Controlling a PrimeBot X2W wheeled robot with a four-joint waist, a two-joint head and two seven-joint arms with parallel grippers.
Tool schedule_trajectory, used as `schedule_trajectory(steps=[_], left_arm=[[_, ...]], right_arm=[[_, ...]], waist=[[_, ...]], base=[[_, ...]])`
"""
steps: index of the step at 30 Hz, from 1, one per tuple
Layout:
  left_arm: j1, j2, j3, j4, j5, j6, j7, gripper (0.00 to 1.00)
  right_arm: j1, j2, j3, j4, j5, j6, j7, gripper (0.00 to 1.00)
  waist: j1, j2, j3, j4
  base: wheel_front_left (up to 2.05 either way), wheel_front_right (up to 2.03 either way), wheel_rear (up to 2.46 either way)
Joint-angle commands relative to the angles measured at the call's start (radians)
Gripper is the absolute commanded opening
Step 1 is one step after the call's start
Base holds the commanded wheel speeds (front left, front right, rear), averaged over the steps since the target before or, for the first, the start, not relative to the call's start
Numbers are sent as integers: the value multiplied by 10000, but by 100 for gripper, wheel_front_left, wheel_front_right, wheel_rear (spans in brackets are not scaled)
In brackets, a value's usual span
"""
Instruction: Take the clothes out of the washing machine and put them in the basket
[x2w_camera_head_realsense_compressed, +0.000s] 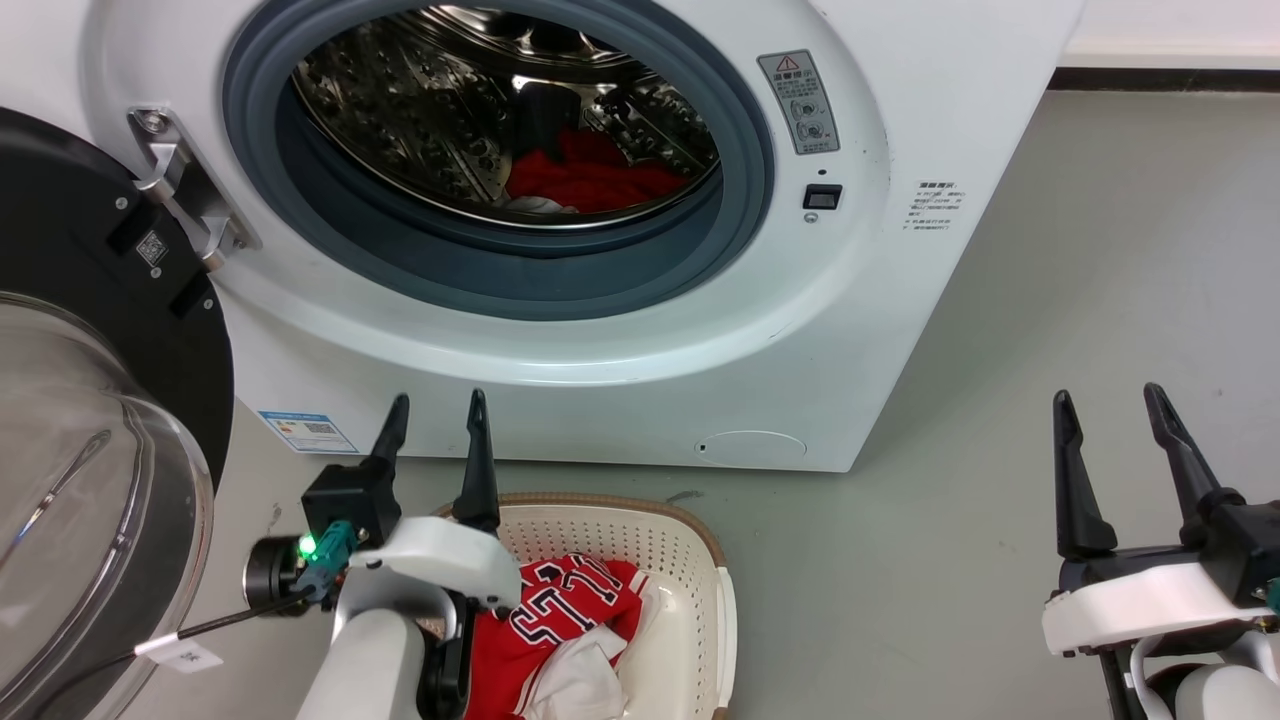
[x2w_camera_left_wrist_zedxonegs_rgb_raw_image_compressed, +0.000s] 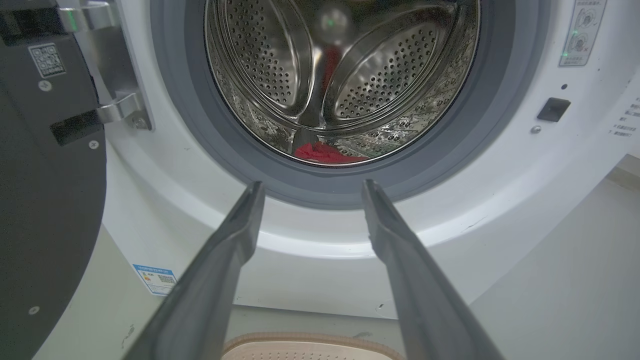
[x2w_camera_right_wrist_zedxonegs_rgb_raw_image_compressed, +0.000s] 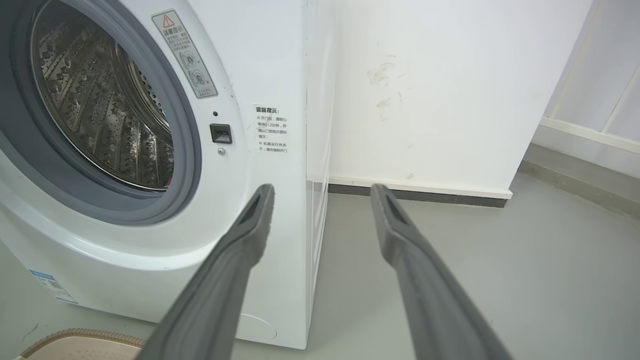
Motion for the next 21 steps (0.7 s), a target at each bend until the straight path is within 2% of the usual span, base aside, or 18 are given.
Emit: schedule_trajectory(steps=[1, 10, 21], left_arm=[[-81, -6, -12, -115, 84, 21, -26, 100], [-1466, -5, 92, -248, 454, -189, -26, 100], [-4979, 256, 427, 1899, 649, -535, -26, 100]], right_arm=[[90, 1, -27, -71, -57, -7, 17, 100], [-89, 1, -57, -667, 100, -7, 170, 100], [-853, 1, 260, -1194, 339, -7, 27, 100]], waist=[[3, 0, -4, 12], [3, 0, 573, -67], [3, 0, 2467, -503]], base=[[0, 0, 0], [0, 0, 0], [0, 0, 0]])
